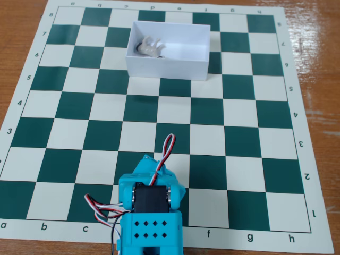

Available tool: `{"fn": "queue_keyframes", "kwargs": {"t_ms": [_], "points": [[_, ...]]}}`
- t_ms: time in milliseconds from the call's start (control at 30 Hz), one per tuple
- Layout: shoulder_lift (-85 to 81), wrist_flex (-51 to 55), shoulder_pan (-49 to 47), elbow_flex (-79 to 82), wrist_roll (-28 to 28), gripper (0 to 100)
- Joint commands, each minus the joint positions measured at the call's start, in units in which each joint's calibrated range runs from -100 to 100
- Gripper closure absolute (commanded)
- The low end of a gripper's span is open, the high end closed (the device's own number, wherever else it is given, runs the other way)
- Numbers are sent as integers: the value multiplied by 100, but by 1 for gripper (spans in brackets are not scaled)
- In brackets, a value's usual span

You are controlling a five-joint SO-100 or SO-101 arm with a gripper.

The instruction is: Grab the toy horse and put it in the box.

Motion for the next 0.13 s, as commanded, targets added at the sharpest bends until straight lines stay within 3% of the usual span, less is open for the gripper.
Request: {"fn": "queue_keyframes", "kwargs": {"t_ms": [0, 100], "points": [[-41, 18, -35, 36, 0, 100], [-41, 18, -35, 36, 0, 100]]}}
